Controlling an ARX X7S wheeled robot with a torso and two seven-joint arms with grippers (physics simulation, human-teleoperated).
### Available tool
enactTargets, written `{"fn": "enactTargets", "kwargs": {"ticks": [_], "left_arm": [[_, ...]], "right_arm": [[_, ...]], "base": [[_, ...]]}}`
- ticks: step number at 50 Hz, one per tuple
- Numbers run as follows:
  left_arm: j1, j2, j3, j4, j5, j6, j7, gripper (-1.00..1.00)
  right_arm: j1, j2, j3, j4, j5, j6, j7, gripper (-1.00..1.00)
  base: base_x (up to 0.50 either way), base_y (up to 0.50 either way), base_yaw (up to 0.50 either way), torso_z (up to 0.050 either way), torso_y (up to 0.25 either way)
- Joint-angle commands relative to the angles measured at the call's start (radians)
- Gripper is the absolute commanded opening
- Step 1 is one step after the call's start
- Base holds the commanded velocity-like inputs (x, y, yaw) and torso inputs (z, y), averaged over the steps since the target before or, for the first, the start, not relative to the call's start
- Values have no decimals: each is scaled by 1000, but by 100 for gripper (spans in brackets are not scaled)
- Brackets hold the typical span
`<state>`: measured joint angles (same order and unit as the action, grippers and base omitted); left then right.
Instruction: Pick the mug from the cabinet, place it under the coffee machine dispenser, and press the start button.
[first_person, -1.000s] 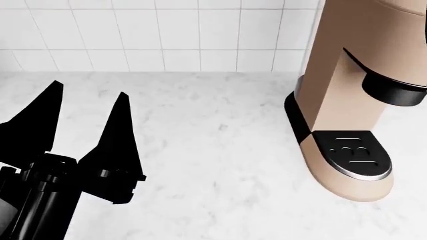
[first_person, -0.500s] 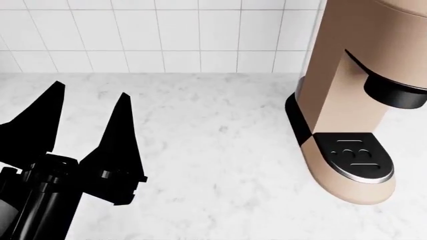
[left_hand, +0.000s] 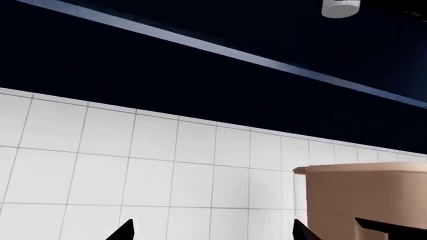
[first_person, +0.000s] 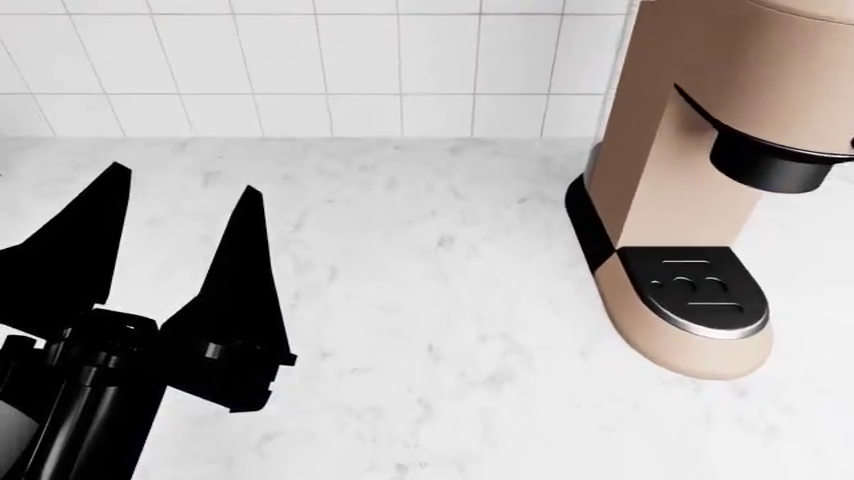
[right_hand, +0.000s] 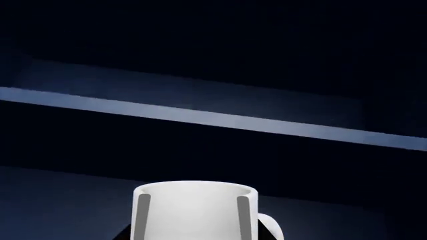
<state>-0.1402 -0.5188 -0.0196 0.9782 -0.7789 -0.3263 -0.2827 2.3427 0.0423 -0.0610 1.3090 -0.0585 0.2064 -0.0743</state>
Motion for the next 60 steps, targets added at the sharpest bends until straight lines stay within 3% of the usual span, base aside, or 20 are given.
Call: {"fn": "enactTargets", "kwargs": {"ticks": [1, 33, 45, 48, 54, 60], "left_arm": [[-4, -8, 7, 3, -2, 3, -8, 100], [5, -20, 26, -2, 5, 26, -23, 100], [0, -18, 48, -9, 17, 29, -25, 100], [3, -18, 53, -8, 21, 30, -25, 100], [6, -20, 61, -2, 27, 31, -29, 100], [5, -21, 69, -1, 30, 33, -32, 100]], "right_arm": [[13, -5, -12, 0, -26, -75, -11, -100], [13, 20, 46, -35, 4, -47, -109, -100], [13, 42, 48, -104, 32, -25, -221, -100], [-2, 58, 46, -200, 37, 55, -262, -100], [-205, 74, 47, -708, 60, 393, -320, -100], [-337, 84, 59, -977, 86, 585, -337, -100]], "base": [[-500, 0, 0, 0, 0], [-500, 0, 0, 0, 0], [-29, 0, 0, 0, 0], [0, 0, 0, 0, 0], [0, 0, 0, 0, 0], [0, 0, 0, 0, 0]]}}
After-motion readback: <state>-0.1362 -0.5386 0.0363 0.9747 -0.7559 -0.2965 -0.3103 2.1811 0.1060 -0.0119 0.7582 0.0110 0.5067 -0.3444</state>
